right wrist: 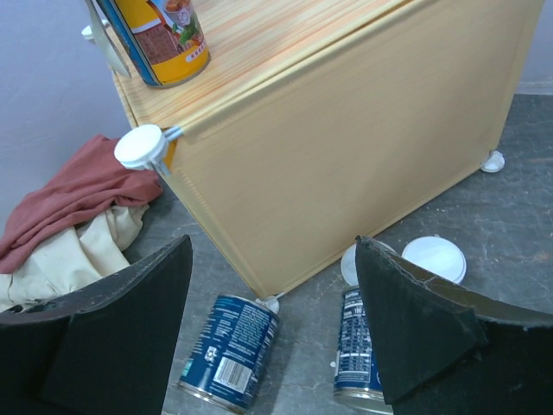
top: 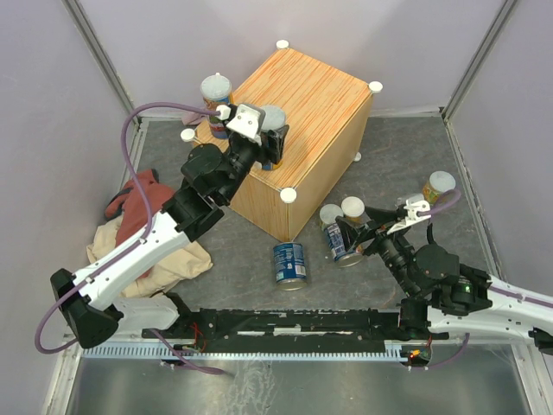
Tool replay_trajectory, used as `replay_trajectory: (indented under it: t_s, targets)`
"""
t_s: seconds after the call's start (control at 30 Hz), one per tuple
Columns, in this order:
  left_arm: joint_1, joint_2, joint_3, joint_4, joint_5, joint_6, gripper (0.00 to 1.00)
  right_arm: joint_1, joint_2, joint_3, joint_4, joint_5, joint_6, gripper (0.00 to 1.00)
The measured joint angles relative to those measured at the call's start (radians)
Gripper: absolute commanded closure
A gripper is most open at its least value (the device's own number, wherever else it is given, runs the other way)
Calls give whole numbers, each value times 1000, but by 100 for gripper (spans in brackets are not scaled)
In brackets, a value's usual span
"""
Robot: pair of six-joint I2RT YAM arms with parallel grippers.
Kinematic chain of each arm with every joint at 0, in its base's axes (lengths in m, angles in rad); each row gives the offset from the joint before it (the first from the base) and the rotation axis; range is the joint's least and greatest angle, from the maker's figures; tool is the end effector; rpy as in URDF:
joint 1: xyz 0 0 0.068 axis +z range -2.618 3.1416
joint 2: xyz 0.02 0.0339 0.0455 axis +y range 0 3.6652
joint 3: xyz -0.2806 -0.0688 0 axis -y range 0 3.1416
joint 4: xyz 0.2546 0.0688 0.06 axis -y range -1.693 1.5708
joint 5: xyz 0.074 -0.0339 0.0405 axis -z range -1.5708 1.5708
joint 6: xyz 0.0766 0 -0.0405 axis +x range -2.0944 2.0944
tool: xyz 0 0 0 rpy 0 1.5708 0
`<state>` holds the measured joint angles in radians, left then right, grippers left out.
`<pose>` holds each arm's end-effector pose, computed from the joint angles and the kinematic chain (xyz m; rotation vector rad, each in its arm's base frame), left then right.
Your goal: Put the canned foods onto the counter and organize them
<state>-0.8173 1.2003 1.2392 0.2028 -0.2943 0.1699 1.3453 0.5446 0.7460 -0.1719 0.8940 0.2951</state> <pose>0.2307 -0.2134 0.4802 0.4069 1.2853 -0.3517 0.0894 0.1225 0.3722 -0.1053 1.5808 0.6055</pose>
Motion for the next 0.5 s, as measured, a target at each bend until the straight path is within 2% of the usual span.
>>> replay_trajectory:
  t_s: [0.13, 0.5]
  targets:
    - [10, 10, 0, 4, -10, 0, 94, 0, -21, -19, -34, 11, 16, 15]
    - [85, 10, 0, 8, -22, -2, 74, -13, 48, -23, -189, 86, 85, 8]
